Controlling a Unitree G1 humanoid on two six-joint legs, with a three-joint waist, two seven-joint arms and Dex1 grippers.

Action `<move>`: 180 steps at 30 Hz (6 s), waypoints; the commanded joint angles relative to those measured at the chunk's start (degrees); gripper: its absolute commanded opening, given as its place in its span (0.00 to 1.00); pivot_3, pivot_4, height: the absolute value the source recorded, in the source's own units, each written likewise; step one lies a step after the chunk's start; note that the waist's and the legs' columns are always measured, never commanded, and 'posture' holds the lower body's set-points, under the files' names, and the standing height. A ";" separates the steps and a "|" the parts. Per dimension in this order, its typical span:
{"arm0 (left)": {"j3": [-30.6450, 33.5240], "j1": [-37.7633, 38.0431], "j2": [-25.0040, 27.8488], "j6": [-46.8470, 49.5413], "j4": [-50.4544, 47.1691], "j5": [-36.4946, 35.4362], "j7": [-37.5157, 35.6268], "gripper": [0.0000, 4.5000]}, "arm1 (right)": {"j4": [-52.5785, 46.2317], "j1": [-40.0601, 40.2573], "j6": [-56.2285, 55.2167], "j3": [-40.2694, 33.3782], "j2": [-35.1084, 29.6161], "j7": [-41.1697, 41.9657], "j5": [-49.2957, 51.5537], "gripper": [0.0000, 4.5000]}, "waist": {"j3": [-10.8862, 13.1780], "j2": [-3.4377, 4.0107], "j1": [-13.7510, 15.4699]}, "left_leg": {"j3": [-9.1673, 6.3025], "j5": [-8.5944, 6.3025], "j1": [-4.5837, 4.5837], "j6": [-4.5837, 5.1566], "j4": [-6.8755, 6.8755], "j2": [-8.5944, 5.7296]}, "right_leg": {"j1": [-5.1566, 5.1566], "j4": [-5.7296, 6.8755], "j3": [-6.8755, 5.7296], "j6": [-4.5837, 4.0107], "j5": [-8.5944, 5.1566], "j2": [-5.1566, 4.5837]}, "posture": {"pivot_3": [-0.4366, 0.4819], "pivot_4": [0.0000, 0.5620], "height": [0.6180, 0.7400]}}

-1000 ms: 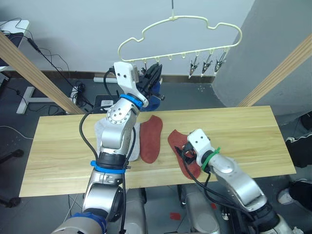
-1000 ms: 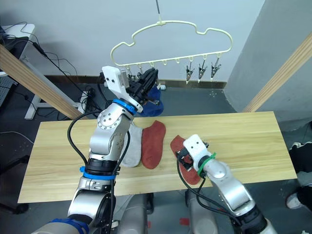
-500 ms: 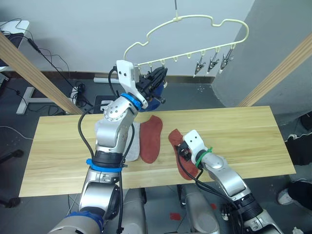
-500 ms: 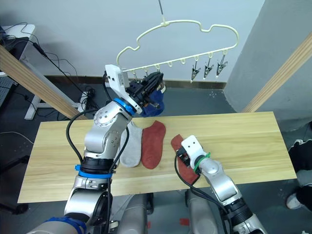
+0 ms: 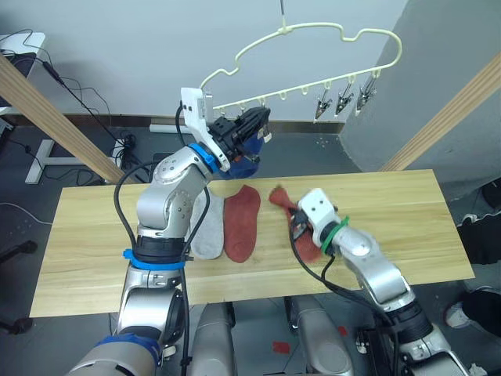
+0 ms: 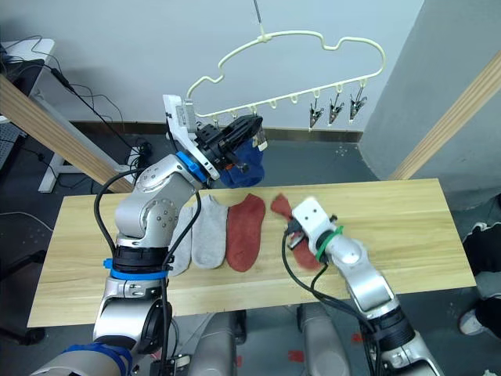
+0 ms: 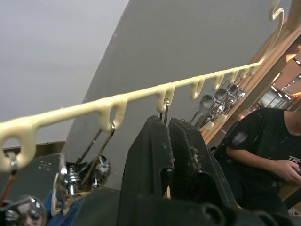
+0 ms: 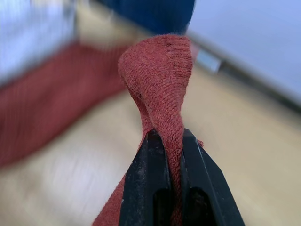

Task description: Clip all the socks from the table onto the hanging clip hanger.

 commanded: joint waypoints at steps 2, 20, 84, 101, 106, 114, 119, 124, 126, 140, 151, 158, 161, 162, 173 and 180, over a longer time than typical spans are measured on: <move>0.17 -0.72 -0.10 0.27 -3.46 -1.46 -0.36 0.00 | -1.42 -2.62 -4.21 -1.48 1.79 1.66 2.24 0.01 | 0.00 0.00 0.03 | 0.01 0.00 0.00 0.00 0.00 0.00 | 0.00 0.00 0.00 -0.15 0.09 -0.01 | 0.29 0.63 1.00; -0.18 -0.48 -0.41 1.52 -4.23 -1.43 -0.01 0.00 | 5.65 -7.29 -14.12 -4.04 6.97 -0.65 1.90 0.01 | 0.00 0.00 0.16 | -0.09 0.00 -0.20 0.00 0.03 0.00 | -0.04 -0.02 -0.19 -0.29 0.17 -0.05 | 0.30 0.64 1.00; 0.25 3.55 5.12 1.95 -7.18 -1.47 -3.26 0.84 | 9.74 -9.65 -15.66 -3.45 9.73 -1.00 1.90 0.10 | -0.01 0.02 0.23 | -0.48 0.02 -0.41 -0.03 0.07 0.03 | -0.04 0.02 -0.75 -0.33 0.20 -0.13 | 0.32 0.61 1.00; 0.18 8.64 10.05 2.22 -11.54 -1.44 -6.18 0.84 | -1.33 -2.82 -4.43 -1.28 2.50 3.21 0.76 0.62 | -0.01 0.02 0.39 | -0.52 0.02 -0.47 -0.03 0.13 0.02 | -0.04 0.04 -0.81 -0.35 0.20 -0.15 | 0.32 0.61 1.00; -0.48 10.57 16.19 -0.10 -11.39 -0.45 -13.20 0.84 | -12.78 1.82 2.48 -4.39 -3.37 4.43 1.95 0.62 | -0.01 0.02 0.40 | -0.52 0.02 -0.47 -0.03 0.13 0.02 | -0.06 0.04 -0.82 -0.35 0.20 -0.15 | 0.33 0.61 1.00; -3.10 12.06 22.37 -6.61 -10.72 1.21 -24.59 0.84 | -27.46 3.37 14.88 -13.56 -5.84 3.28 8.16 0.62 | -0.01 0.03 0.76 | -0.51 0.02 -0.47 -0.03 0.14 0.02 | -0.06 0.04 -0.80 -0.34 0.19 -0.15 | 0.33 0.61 1.00; -3.58 10.66 21.73 -7.26 -9.57 1.70 -25.27 0.84 | -28.49 -2.27 20.44 -17.23 -5.75 0.90 10.13 0.62 | -0.01 0.03 0.76 | -0.52 0.04 -0.47 0.00 0.16 0.03 | -0.06 0.03 -0.81 -0.30 0.16 -0.15 | 0.32 0.61 1.00; -4.09 6.76 18.30 -6.42 -7.62 1.39 -23.13 0.84 | -23.14 -9.66 22.65 -18.98 -2.19 -4.35 10.09 0.62 | -0.01 0.04 0.70 | -0.52 0.10 -0.58 0.08 0.24 0.03 | -0.13 0.03 -0.81 -0.30 0.17 -0.14 | 0.32 0.61 1.00; -4.19 6.15 17.73 -6.43 -7.04 1.65 -23.05 0.84 | -22.15 -9.99 22.41 -19.23 -1.95 -4.72 10.34 0.62 | -0.01 0.04 0.72 | -0.53 0.09 -0.59 0.09 0.21 0.03 | -0.13 0.03 -0.83 -0.39 0.22 -0.14 | 0.33 0.62 1.00; -4.45 4.54 16.37 -5.54 -6.60 1.50 -22.31 0.84 | -15.97 -15.32 23.92 -16.36 0.36 -9.70 9.01 0.20 | -0.01 0.04 0.69 | -0.52 0.09 -0.68 0.09 0.23 0.02 | -0.22 0.08 -0.84 -0.40 0.23 -0.15 | 0.32 0.61 1.00; -4.59 3.94 15.93 -6.01 -5.77 1.95 -22.74 0.84 | -10.69 -19.82 22.19 -16.15 3.05 -12.11 8.72 0.20 | -0.01 0.04 0.69 | -0.52 0.09 -0.69 0.09 0.20 0.02 | -0.23 0.07 -0.86 -0.41 0.23 -0.16 | 0.32 0.60 1.00; -4.71 4.08 15.67 -6.41 -5.63 2.43 -22.77 0.84 | -9.42 -21.05 21.26 -16.04 4.81 -12.55 8.78 0.31 | -0.02 0.04 0.68 | -0.53 0.09 -0.69 0.09 0.21 0.02 | -0.23 0.09 -0.87 -0.42 0.23 -0.16 | 0.33 0.59 1.00; -4.80 4.07 15.62 -6.39 -5.64 2.58 -22.70 0.84 | -9.37 -21.21 20.96 -16.05 5.01 -12.54 8.72 0.37 | -0.02 0.04 0.69 | -0.53 0.09 -0.69 0.09 0.20 0.02 | -0.23 0.08 -0.87 -0.41 0.23 -0.16 | 0.33 0.58 1.00; -4.83 4.09 15.60 -6.37 -5.66 2.61 -22.67 0.84 | -9.42 -21.34 20.87 -16.02 5.19 -12.61 8.74 0.37 | -0.02 0.04 0.69 | -0.53 0.09 -0.69 0.09 0.20 0.02 | -0.23 0.08 -0.87 -0.41 0.23 -0.16 | 0.33 0.58 1.00; -5.24 4.38 15.29 -6.78 -5.50 2.97 -22.56 0.84 | -8.21 -22.06 18.80 -15.18 6.38 -12.70 8.50 0.37 | -0.02 0.04 0.67 | -0.53 0.09 -0.69 0.09 0.21 0.02 | -0.23 0.09 -0.87 -0.42 0.24 -0.16 | 0.32 0.58 1.00; -5.32 4.67 15.33 -6.73 -5.62 3.10 -22.56 0.84 | -5.81 -22.95 17.17 -15.02 7.20 -13.24 8.16 0.37 | -0.02 0.04 0.65 | -0.53 0.09 -0.69 0.09 0.21 0.02 | -0.23 0.10 -0.88 -0.42 0.24 -0.16 | 0.32 0.58 1.00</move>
